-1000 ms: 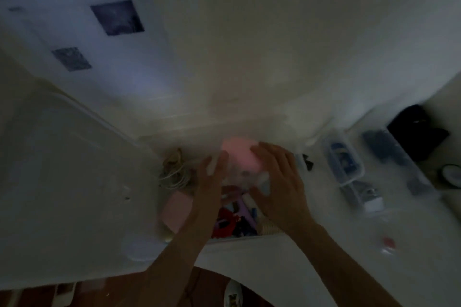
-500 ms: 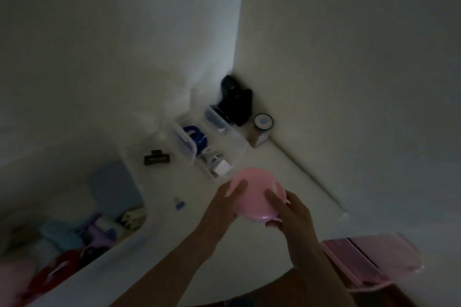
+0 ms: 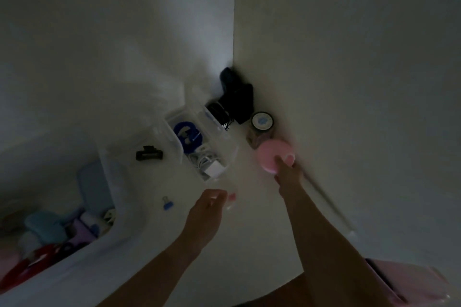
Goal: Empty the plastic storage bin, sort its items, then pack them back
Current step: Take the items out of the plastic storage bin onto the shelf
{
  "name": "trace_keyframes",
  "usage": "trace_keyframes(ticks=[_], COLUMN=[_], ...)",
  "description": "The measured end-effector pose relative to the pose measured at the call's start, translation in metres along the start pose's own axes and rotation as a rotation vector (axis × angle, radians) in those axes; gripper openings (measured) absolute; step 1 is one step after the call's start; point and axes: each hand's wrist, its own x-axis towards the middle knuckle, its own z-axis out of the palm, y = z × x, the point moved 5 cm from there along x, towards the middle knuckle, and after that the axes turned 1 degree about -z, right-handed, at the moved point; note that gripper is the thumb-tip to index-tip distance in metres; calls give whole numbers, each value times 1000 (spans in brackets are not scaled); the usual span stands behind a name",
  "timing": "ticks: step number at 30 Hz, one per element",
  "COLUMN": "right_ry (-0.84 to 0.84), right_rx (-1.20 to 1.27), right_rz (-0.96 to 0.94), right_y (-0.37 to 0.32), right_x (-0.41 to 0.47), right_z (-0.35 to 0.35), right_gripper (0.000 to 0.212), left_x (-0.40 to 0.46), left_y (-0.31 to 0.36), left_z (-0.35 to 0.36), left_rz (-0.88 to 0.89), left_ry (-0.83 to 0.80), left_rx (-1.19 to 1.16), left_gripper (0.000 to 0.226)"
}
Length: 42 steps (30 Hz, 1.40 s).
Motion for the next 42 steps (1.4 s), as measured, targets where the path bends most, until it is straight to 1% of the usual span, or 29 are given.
trace_keyframes(ticks=[2, 4, 5, 6, 7, 8, 10, 11, 14, 16, 18, 20, 21, 22, 24, 26, 27, 28, 29, 30, 31, 32, 33, 35, 36, 38, 41, 42], right_ry=[-25, 13, 50, 70, 48, -21, -254, -380, -729, -878, -963, -1053, -1096, -1133, -1193, -1221, -1229, -1229, -1216, -1195, -1168, -1138, -1108, -1029, -999, -996, -993, -986], right_rx=[-68, -188, -232, -230, -210, -211, -279, -324, -456, -592, -722, -880, -972, -1045, -1097, -1131, -1137, -1130, -1102, -1062, -1021, -994, -955, -866, -828, -755, -729, -729], right_rz=[26, -8, -82, -183, -288, -395, -556, -611, -758, -807, -796, -783, -785, -768, -726, -681, -665, -645, -632, -613, -596, -559, -531, -433, -363, -251, -244, -258], right_y=[-4, -13, -21, -31, -40, -48, -55, -54, -45, -24, 2, 32, 49, 64, 90, 108, 114, 119, 126, 132, 142, 153, 164, 181, 187, 200, 208, 206], right_x=[2, -14, -32, -59, -93, -130, -213, -250, -342, -380, -401, -418, -425, -434, -452, -469, -476, -483, -487, -491, -491, -487, -484, -477, -476, -471, -469, -469], right_z=[2, 0, 2, 7, 15, 28, 63, 83, 145, 187, 229, 274, 296, 318, 357, 389, 401, 414, 426, 437, 449, 460, 470, 484, 489, 497, 506, 507], right_gripper=[81, 84, 82, 76, 65, 51, 27, 20, 10, 11, 16, 19, 23, 30, 48, 55, 53, 46, 31, 12, 14, 29, 35, 34, 37, 44, 53, 51], left_x=[6, 6, 5, 1, -5, -13, -36, -46, -76, -93, -104, -110, -108, -106, -93, -75, -62, -51, -40, -29, -20, -13, -6, 7, 12, 15, 11, 10], left_y=[-3, -1, 1, 7, 14, 22, 38, 40, 35, 13, -25, -68, -89, -105, -127, -136, -140, -142, -145, -147, -149, -148, -148, -150, -152, -160, -177, -180], left_z=[-4, -11, -18, -26, -36, -50, -90, -114, -197, -259, -322, -378, -400, -419, -451, -478, -489, -498, -504, -507, -508, -509, -511, -513, -513, -512, -517, -518], left_rz=[-12, -9, 10, 44, 89, 141, 232, 261, 353, 356, 299, 218, 168, 110, 34, 6, 4, 12, 32, 45, 58, 57, 42, -42, -63, -61, -4, 9], left_ry=[4, 5, 14, 29, 48, 81, 167, 205, 343, 454, 595, 729, 762, 772, 763, 744, 723, 703, 686, 670, 664, 662, 653, 591, 565, 530, 507, 489], left_rx=[26, 14, -14, -49, -82, -115, -138, -126, -24, 79, 230, 370, 400, 420, 483, 553, 568, 596, 644, 713, 755, 754, 747, 821, 876, 895, 775, 728], left_gripper=[9, 7, 5, 4, 3, 4, 5, 10, 15, 13, 12, 18, 24, 33, 55, 68, 71, 74, 77, 79, 77, 72, 62, 39, 33, 28, 26, 28])
